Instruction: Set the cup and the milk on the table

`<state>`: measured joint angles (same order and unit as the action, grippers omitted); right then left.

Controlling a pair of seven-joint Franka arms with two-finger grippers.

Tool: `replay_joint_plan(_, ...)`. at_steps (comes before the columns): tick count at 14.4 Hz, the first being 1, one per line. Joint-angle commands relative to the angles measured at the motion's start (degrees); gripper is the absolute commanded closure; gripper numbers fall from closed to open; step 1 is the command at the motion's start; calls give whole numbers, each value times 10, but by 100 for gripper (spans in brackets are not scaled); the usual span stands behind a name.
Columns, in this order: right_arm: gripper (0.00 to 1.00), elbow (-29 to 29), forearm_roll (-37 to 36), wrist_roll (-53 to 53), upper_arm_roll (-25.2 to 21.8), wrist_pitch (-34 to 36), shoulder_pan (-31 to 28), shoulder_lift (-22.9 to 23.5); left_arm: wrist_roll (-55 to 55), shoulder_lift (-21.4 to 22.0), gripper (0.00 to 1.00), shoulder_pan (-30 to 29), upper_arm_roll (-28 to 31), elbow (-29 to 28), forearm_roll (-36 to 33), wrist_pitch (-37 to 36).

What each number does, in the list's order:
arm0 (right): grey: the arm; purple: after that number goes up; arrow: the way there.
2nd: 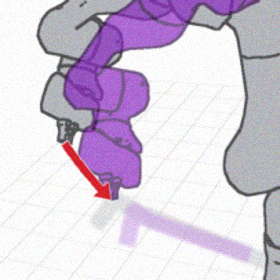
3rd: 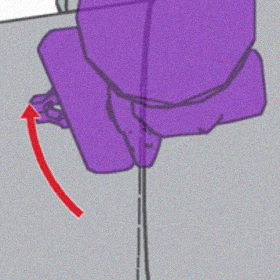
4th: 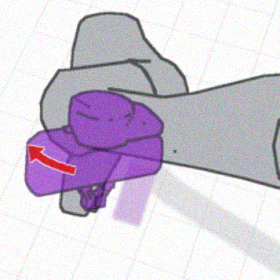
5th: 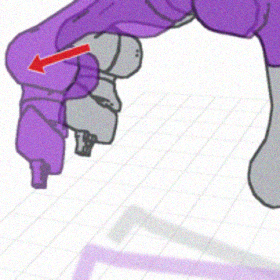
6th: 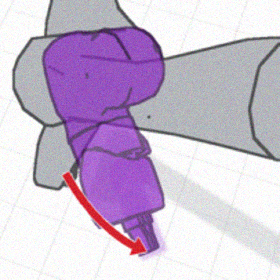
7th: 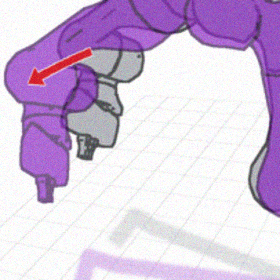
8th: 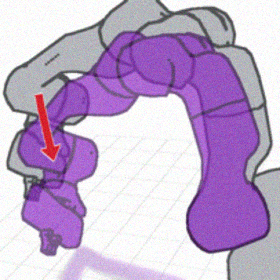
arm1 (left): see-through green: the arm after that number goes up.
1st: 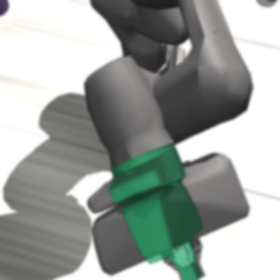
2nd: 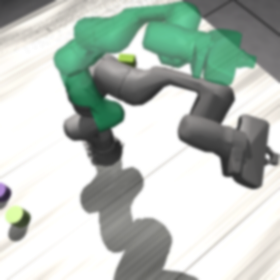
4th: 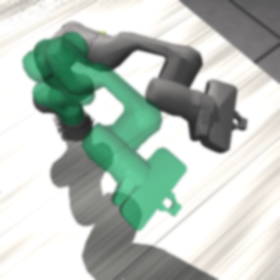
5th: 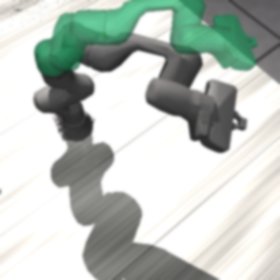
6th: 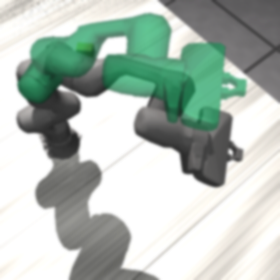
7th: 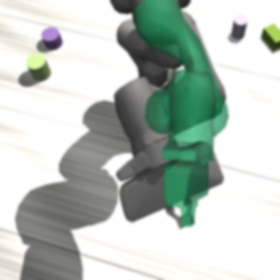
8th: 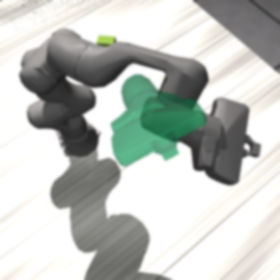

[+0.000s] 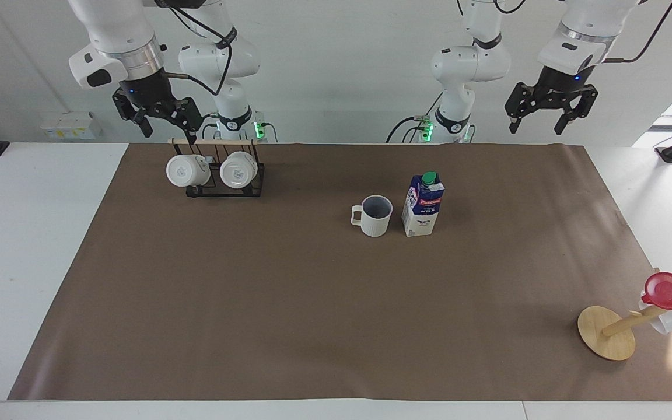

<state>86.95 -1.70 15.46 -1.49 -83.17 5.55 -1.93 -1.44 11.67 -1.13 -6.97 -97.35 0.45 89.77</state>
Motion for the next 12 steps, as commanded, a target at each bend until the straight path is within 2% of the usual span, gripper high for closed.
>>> replay_joint_plan(1,0,14,6,-17,3,-1,-9,-14,-24,-9,0,-22,-7,19,-6,-23)
replay_joint_plan(12,0,14,6,-17,3,-1,-9,-14,-41,-10,0,-28,-9,26,-2,-28)
